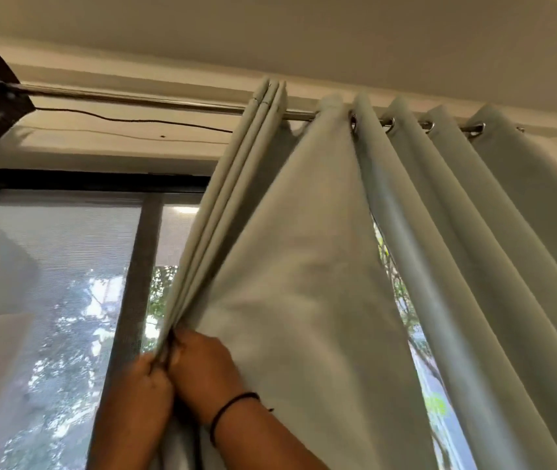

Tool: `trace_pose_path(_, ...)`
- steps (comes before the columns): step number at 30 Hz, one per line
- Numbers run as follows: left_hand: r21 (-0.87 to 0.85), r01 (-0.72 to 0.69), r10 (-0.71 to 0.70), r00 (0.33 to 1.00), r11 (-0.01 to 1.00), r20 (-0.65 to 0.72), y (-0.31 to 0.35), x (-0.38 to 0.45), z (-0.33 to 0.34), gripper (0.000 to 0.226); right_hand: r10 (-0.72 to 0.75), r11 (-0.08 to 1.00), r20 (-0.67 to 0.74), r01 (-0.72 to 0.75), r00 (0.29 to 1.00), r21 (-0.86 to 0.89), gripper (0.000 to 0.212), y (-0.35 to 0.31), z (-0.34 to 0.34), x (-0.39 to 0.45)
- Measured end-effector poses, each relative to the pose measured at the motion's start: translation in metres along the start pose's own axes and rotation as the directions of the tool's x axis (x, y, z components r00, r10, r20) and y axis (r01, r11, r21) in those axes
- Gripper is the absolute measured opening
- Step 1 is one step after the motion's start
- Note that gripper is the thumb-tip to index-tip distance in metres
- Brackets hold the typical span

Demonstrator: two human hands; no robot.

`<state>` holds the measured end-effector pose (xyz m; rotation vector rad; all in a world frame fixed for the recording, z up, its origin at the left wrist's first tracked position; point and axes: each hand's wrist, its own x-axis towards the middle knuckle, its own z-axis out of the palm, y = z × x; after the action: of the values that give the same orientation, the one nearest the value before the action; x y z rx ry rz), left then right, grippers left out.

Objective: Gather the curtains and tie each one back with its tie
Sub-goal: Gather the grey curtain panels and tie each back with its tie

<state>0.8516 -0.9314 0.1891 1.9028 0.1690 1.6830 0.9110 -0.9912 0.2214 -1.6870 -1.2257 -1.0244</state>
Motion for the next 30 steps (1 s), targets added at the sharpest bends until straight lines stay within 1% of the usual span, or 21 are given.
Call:
trace_pose_path(2, -0.040, -0.003, 0.000, 0.997, 0.999, -0.081, -0.008, 0.009, -0.024, 0.059, -0.040, 0.997, 0.024, 0.038, 0.999, 0.060, 0.022, -0.024, 0.012, 0.002)
trace_pose_path(4, -0.097, -0.019, 0.011, 0.996, 0.995, -0.091, -0.015, 0.011, -0.033, 0.057, -0.037, 0.996, 0.024, 0.035, 0.999, 0.083, 0.024, -0.029, 0.021, 0.002)
trace_pose_path(6, -0.114, -0.021, 0.017, 0.999, 0.993, -0.037, -0.021, 0.009, -0.025, 0.040, 0.010, 0.996, 0.024, -0.012, 1.000, 0.086, 0.034, -0.018, 0.025, -0.001)
trace_pose_path(8, -0.111, 0.000, 0.003, 1.000, 0.994, 0.027, -0.029, 0.004, 0.000, 0.024, 0.087, 0.990, 0.023, -0.089, 0.996, 0.111, 0.041, 0.004, 0.023, -0.010)
trace_pose_path(9, -0.097, 0.016, -0.010, 0.998, 0.995, 0.066, -0.032, 0.000, 0.014, 0.020, 0.123, 0.985, 0.007, -0.123, 0.992, 0.123, 0.043, 0.016, 0.022, -0.016)
trace_pose_path(11, -0.082, 0.025, -0.014, 0.992, 0.996, 0.126, -0.034, -0.012, 0.043, 0.024, 0.196, 0.974, -0.043, -0.190, 0.980, 0.123, 0.047, 0.038, 0.013, -0.032)
trace_pose_path(13, -0.070, 0.059, -0.046, 0.984, 0.996, 0.174, -0.029, -0.027, 0.065, 0.028, 0.257, 0.962, -0.080, -0.246, 0.963, 0.121, 0.043, 0.057, 0.004, -0.047)
trace_pose_path(15, -0.076, 0.067, -0.051, 0.980, 0.995, 0.193, -0.019, -0.040, 0.082, 0.026, 0.297, 0.950, -0.100, -0.283, 0.950, 0.130, 0.037, 0.073, -0.008, -0.057)
trace_pose_path(17, -0.145, 0.092, -0.062, 0.979, 0.985, 0.196, -0.010, -0.048, 0.094, 0.019, 0.311, 0.947, -0.094, -0.301, 0.946, 0.108, 0.036, 0.082, -0.022, -0.063)
trace_pose_path(18, -0.213, 0.117, -0.075, 0.978, 0.970, 0.196, -0.003, -0.052, 0.099, 0.020, 0.310, 0.949, -0.091, -0.302, 0.946, 0.091, 0.034, 0.087, -0.027, -0.065)
trace_pose_path(19, -0.286, 0.164, -0.103, 0.971, 0.944, 0.215, 0.003, -0.054, 0.105, 0.027, 0.311, 0.949, -0.085, -0.305, 0.947, 0.079, 0.032, 0.091, -0.032, -0.066)
trace_pose_path(20, -0.329, 0.212, -0.134, 0.960, 0.920, 0.244, 0.011, -0.055, 0.110, 0.040, 0.318, 0.947, -0.061, -0.314, 0.946, 0.069, 0.031, 0.093, -0.036, -0.068)
trace_pose_path(21, -0.331, 0.256, -0.169, 0.948, 0.908, 0.270, 0.017, -0.055, 0.114, 0.055, 0.304, 0.952, -0.034, -0.302, 0.952, 0.051, 0.033, 0.096, -0.038, -0.071)
trace_pose_path(22, -0.302, 0.273, -0.187, 0.940, 0.913, 0.286, 0.025, -0.054, 0.117, 0.066, 0.262, 0.965, -0.010, -0.262, 0.965, 0.011, 0.039, 0.097, -0.039, -0.075)
trace_pose_path(23, -0.260, 0.273, -0.196, 0.938, 0.926, 0.286, 0.032, -0.051, 0.119, 0.067, 0.216, 0.976, 0.023, -0.215, 0.976, -0.047, 0.044, 0.101, -0.041, -0.079)
trace_pose_path(25, -0.172, 0.259, -0.209, 0.941, 0.950, 0.265, 0.045, -0.043, 0.123, 0.059, 0.167, 0.979, 0.122, -0.150, 0.978, -0.138, 0.046, 0.103, -0.050, -0.090)
trace_pose_path(27, -0.067, 0.225, -0.206, 0.954, 0.972, 0.216, 0.049, -0.036, 0.126, 0.056, 0.134, 0.974, 0.263, -0.079, 0.956, -0.211, 0.040, 0.105, -0.063, -0.099)
trace_pose_path(28, -0.002, 0.203, -0.200, 0.965, 0.979, 0.173, 0.049, -0.033, 0.128, 0.051, 0.101, 0.972, 0.327, -0.023, 0.940, -0.234, 0.038, 0.106, -0.075, -0.102)
trace_pose_path(29, 0.051, 0.188, -0.193, 0.973, 0.981, 0.127, 0.049, -0.034, 0.129, 0.045, 0.069, 0.974, 0.364, 0.016, 0.929, -0.226, 0.035, 0.112, -0.087, -0.102)
trace_pose_path(30, 0.101, 0.179, -0.188, 0.978, 0.979, 0.089, 0.049, -0.035, 0.131, 0.041, 0.048, 0.975, 0.355, 0.033, 0.934, -0.218, 0.032, 0.120, -0.100, -0.100)
